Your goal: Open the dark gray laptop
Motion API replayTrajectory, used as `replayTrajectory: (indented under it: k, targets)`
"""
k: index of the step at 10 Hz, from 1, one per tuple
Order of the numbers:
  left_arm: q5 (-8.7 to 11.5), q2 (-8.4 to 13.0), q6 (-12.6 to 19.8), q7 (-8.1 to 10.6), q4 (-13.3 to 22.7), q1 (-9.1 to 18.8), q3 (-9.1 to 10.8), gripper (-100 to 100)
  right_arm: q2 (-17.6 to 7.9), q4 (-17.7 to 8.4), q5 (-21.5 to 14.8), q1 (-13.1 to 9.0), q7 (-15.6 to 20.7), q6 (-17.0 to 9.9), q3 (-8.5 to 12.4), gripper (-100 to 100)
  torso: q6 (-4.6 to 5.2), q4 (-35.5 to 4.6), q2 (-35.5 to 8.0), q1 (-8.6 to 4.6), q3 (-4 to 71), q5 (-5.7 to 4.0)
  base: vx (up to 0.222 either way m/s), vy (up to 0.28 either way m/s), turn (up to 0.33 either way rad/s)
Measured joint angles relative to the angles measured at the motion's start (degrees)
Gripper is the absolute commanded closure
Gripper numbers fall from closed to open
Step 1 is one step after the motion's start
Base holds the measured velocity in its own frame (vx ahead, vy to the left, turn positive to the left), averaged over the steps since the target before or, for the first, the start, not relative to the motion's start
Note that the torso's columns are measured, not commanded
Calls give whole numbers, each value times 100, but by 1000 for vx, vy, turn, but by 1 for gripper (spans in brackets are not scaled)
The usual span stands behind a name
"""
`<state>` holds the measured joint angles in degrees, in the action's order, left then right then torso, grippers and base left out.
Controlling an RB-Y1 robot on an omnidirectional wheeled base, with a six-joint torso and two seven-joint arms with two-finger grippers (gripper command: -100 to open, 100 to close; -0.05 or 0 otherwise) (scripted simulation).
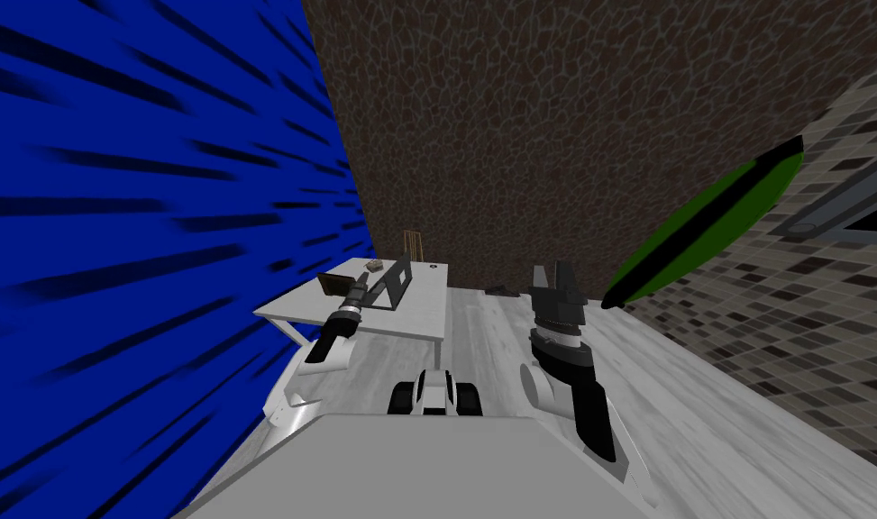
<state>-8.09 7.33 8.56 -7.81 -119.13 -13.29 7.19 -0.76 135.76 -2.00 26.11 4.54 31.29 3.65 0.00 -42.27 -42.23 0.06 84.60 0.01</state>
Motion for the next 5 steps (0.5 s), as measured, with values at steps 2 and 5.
replayTrajectory:
  k: [2,5]
  targets:
    - [-75,39,305,-74,97,126,35,-100,0,0,0,0,0,0,0,0,0,0,0,-9,1,-2,59,-124,-5]
    - [-147,136,712,-159,196,258,89,-100,0,0,0,0,0,0,0,0,0,-5,-16,-2,-10,0,28,-107,-4]
